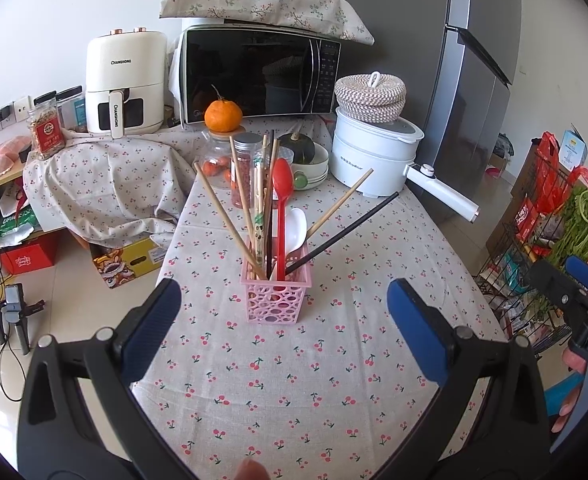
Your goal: Organize utensils
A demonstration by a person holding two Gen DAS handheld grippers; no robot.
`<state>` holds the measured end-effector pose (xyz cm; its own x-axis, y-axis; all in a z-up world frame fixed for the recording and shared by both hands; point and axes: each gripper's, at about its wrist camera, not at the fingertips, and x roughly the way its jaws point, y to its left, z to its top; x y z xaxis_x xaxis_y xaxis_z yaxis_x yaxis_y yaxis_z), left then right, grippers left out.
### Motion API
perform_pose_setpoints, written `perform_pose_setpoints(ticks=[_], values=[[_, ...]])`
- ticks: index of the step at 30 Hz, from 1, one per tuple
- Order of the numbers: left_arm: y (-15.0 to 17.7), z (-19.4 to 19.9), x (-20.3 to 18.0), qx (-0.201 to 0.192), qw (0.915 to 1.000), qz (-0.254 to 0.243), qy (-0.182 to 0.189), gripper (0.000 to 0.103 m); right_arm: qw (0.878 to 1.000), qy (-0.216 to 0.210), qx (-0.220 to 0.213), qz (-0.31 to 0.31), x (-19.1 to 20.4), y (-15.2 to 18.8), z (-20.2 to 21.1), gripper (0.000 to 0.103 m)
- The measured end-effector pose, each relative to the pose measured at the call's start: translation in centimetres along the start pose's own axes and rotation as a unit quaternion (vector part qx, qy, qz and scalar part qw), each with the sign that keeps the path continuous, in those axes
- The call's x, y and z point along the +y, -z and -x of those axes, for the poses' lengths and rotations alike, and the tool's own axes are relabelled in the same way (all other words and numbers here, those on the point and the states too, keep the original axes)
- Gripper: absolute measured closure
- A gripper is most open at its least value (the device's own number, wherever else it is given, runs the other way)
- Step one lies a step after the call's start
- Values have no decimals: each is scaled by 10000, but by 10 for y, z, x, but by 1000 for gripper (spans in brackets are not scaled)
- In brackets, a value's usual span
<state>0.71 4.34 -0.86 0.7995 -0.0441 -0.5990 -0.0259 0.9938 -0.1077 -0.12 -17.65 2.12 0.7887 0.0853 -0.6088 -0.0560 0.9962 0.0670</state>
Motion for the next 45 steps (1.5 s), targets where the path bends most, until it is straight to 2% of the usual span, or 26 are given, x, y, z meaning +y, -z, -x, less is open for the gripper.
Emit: perform_pose_setpoints(ticks=[21,32,37,45], values=[[1,-1,-3,45,10000,-24,35,1,10000,-4,22,-22,-1,0,-1,0],[1,0,-4,146,9996,41,217,1,10000,2,46,-21,-2,1,-2,0],[1,3,-6,73,9996,35,278,1,9999,-5,95,-43,-1,2,-6,0],[1,3,-6,22,9999,-14,143,1,9998,-11,154,-83,-1,3,-8,0]])
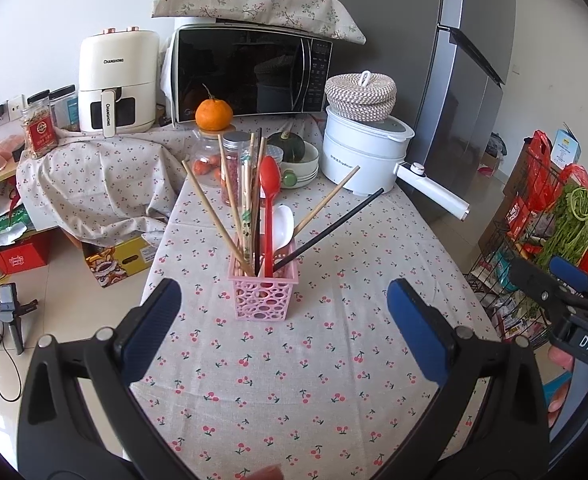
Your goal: Organize utensils
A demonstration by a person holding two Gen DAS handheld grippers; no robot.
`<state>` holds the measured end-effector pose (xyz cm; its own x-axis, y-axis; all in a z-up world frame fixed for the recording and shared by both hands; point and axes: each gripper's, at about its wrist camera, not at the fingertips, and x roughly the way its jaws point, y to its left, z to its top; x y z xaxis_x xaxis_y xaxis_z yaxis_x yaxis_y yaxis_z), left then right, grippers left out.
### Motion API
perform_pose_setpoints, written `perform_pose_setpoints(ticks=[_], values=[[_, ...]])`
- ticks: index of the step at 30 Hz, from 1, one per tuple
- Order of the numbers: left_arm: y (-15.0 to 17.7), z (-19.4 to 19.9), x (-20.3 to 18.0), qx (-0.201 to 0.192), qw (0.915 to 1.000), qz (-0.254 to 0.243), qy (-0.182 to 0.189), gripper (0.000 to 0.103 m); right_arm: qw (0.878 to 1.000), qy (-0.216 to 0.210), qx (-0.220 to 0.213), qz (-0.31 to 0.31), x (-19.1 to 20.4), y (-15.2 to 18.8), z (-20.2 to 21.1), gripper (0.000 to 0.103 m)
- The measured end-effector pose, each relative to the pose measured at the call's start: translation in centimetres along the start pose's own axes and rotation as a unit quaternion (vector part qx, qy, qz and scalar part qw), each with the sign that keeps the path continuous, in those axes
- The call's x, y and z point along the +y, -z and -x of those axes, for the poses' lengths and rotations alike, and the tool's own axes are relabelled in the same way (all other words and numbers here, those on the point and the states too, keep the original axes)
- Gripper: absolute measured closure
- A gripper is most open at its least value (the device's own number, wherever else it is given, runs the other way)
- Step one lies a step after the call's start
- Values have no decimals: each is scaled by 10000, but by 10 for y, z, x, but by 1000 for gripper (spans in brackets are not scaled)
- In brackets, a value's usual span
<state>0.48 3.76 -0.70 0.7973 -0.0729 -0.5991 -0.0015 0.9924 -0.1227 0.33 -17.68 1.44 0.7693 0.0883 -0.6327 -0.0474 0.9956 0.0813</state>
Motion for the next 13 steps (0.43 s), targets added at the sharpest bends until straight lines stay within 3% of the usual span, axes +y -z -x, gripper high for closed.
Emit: perform_pose_setpoints(ticks=[13], values=[[0,1,-1,-36,10000,-48,20,1,10000,2,87,-35,2,1,-5,0]])
